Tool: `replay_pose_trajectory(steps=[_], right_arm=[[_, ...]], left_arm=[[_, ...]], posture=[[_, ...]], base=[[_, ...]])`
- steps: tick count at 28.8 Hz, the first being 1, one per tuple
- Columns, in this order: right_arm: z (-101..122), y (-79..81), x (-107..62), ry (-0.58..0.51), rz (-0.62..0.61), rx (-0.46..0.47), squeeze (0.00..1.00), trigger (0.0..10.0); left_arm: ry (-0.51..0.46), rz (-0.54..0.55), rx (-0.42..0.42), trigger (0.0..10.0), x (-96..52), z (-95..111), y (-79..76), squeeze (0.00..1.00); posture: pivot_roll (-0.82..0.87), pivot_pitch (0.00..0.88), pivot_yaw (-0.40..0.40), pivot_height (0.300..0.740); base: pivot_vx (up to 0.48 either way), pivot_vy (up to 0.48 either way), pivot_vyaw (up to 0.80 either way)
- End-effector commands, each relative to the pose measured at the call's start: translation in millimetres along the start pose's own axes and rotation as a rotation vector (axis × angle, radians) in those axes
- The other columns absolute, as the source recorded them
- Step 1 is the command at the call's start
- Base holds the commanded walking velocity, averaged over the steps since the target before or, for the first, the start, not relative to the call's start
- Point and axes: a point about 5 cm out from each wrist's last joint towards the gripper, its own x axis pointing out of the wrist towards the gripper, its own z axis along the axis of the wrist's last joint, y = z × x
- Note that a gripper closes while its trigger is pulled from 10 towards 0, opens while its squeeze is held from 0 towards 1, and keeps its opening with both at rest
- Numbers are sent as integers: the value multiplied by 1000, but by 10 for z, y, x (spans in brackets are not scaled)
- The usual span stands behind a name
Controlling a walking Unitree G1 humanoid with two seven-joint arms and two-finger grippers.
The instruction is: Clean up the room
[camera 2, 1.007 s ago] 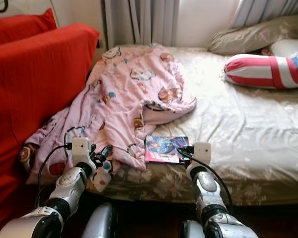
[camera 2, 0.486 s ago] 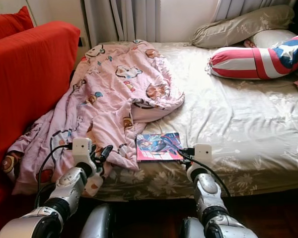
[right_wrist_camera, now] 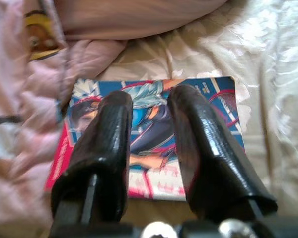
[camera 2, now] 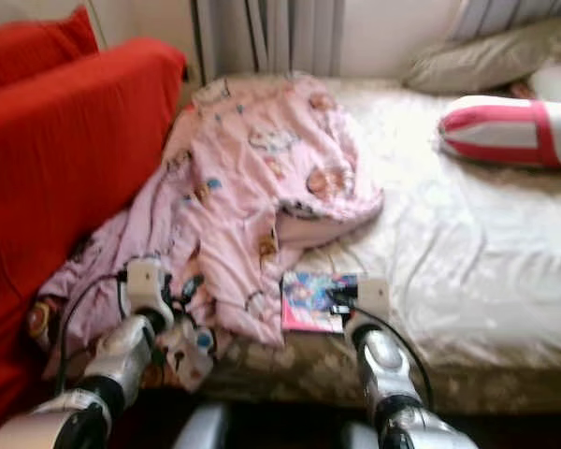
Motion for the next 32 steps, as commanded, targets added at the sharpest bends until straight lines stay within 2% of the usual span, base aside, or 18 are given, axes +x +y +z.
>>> replay_pose_trajectory(steps=[1, 12, 17, 25, 32], right_arm=[[15, -61, -8, -6, -17, 10, 0, 10000], [-26, -169, -40, 21, -53, 13, 0, 10000], [-16, -219, -42, 32, -83, -14, 0, 10000], [32, -219, -28, 6, -102, -17, 0, 10000], [60, -238, -28, -18, -130, 1, 0, 10000]], left_arm=[[8, -23, -12, 10000, 15, -19, -77, 0], [10, -21, -13, 10000, 14, -21, -74, 0], [8, -22, -15, 10000, 15, -22, -82, 0], [9, -20, -15, 10000, 10, -27, -75, 0], [12, -13, -14, 10000, 1, -36, -54, 0]], posture=[[88, 0, 2, 579], [84, 0, 3, 579], [85, 0, 2, 579], [85, 0, 3, 539], [90, 0, 4, 539]], base=[[322, 0, 0], [0, 0, 0], [0, 0, 0], [0, 0, 0], [0, 0, 0]])
